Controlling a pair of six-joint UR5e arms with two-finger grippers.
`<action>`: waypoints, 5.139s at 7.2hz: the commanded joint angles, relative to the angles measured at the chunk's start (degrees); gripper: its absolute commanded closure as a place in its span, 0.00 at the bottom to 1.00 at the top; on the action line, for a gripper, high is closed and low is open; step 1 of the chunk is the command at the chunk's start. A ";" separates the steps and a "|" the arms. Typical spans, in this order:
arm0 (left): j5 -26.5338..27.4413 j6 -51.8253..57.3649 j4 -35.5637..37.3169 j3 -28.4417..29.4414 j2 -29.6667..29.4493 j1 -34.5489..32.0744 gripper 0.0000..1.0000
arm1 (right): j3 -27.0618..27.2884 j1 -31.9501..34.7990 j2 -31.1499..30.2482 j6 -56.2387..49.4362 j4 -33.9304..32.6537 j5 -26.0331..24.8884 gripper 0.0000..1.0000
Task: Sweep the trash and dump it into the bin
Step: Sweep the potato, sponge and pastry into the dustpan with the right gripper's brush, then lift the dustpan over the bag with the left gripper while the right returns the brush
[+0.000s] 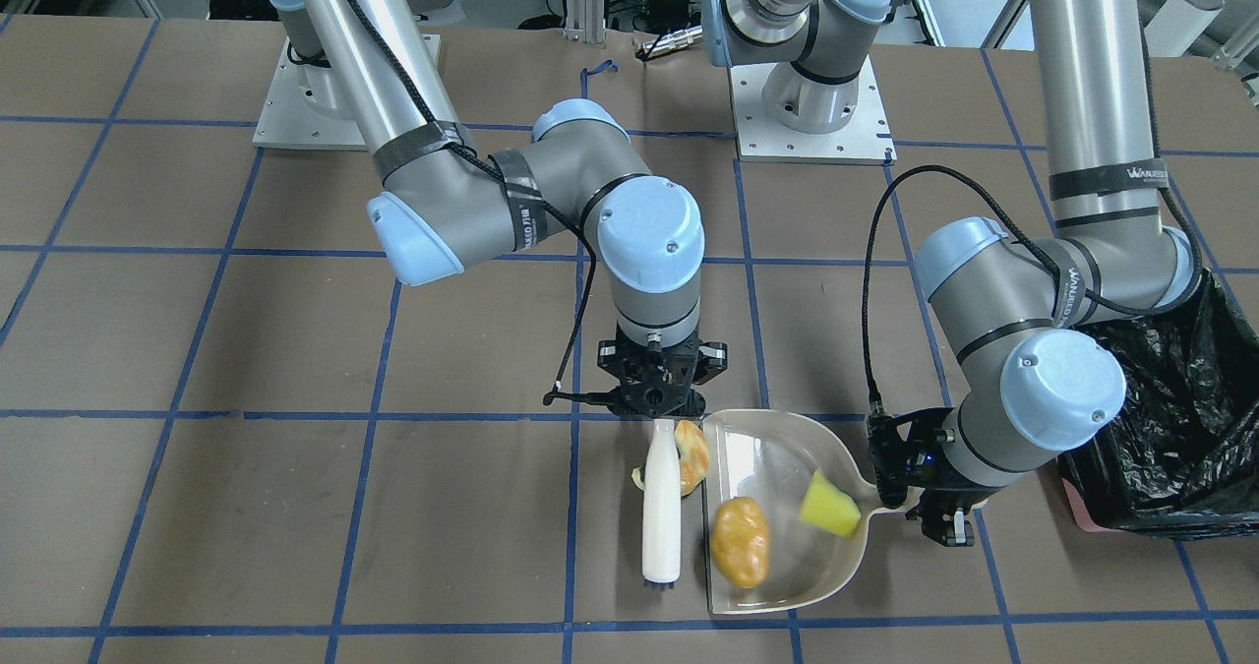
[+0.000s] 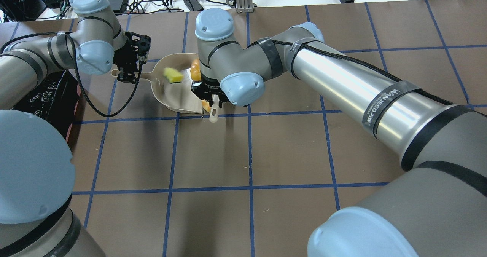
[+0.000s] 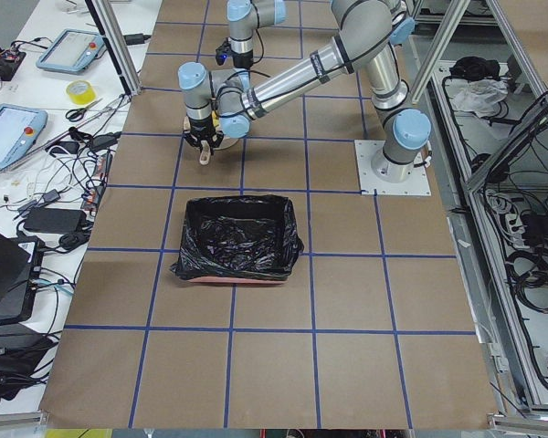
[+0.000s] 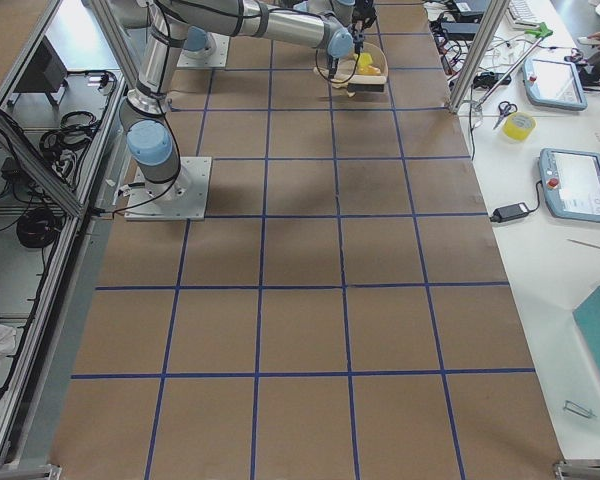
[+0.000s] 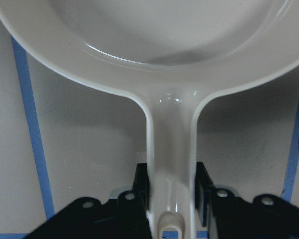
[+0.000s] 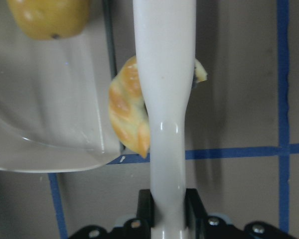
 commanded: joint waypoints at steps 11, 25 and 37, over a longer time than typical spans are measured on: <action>1.06 -0.03 0.00 0.07 -0.09 -0.09 1.00 | 3.44 -0.64 -8.72 17.48 13.00 -0.05 1.00; 1.94 -0.47 0.00 0.77 -0.44 -1.32 1.00 | -5.75 5.16 2.96 24.21 -5.90 10.39 1.00; -22.45 17.53 -26.54 3.05 10.88 19.21 1.00 | 12.67 -25.20 -19.95 -14.95 13.97 -7.26 1.00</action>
